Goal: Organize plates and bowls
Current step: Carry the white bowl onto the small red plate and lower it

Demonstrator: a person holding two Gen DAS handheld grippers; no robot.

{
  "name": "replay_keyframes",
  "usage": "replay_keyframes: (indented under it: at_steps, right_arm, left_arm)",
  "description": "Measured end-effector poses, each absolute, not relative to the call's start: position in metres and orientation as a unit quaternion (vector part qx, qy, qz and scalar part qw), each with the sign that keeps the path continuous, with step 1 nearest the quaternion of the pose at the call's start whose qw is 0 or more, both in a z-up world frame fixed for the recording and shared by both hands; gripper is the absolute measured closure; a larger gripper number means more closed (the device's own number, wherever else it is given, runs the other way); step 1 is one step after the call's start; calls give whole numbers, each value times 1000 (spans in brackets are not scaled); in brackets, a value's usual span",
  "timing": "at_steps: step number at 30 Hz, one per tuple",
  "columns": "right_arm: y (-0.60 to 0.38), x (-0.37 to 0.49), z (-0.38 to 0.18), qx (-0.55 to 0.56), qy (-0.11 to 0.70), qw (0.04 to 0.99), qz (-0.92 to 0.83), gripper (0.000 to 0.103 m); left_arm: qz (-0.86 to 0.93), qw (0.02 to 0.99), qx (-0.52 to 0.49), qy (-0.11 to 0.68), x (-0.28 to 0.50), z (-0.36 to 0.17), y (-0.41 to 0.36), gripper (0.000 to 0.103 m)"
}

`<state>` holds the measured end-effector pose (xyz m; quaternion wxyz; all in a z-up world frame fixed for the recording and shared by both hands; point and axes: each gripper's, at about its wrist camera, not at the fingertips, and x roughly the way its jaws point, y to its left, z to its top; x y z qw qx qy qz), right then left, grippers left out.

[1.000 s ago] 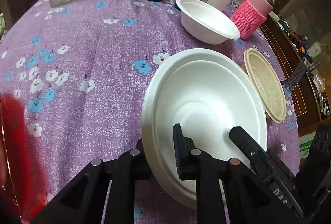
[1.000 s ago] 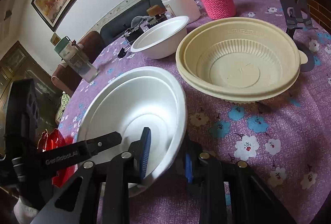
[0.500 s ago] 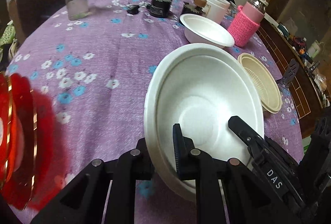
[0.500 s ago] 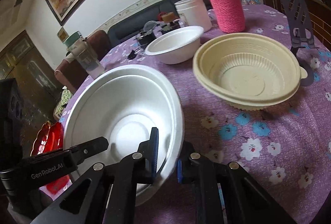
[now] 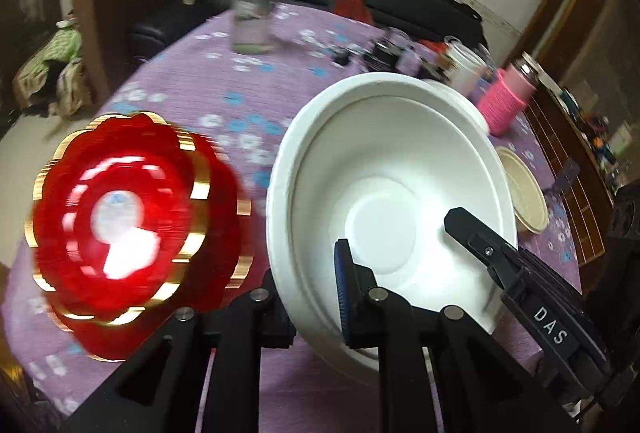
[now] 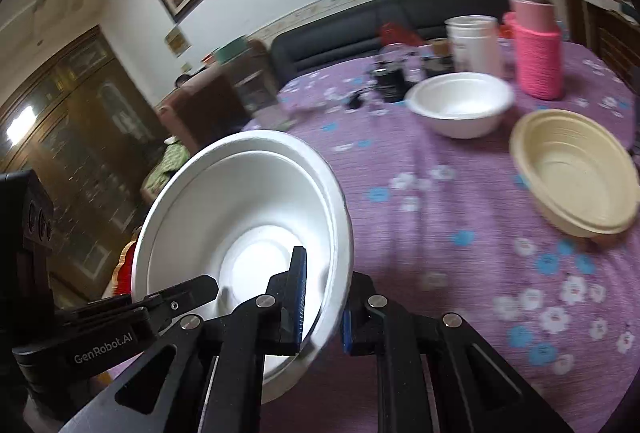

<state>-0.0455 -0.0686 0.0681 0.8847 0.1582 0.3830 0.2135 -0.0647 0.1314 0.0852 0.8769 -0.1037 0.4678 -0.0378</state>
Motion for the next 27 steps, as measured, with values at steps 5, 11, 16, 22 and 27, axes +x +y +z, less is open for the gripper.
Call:
replay_keyframes:
  at_steps: [5, 11, 16, 22, 27]
  right_arm:
    - [-30, -44, 78, 138, 380, 884, 234, 88]
    - [9, -29, 80, 134, 398, 872, 253, 88]
    - [53, -16, 79, 121, 417, 857, 279, 88]
    - [99, -4, 70, 100, 444, 839, 299, 88]
    - [117, 3, 54, 93, 466, 826, 304, 88]
  left_arm:
    - [-16, 881, -113, 459, -75, 91, 163, 88]
    - [9, 877, -136, 460, -75, 90, 199, 88]
    - [40, 874, -154, 460, -79, 91, 240, 88]
    - [73, 862, -171, 471, -78, 81, 278, 88]
    - [85, 853, -182, 482, -74, 70, 293, 88]
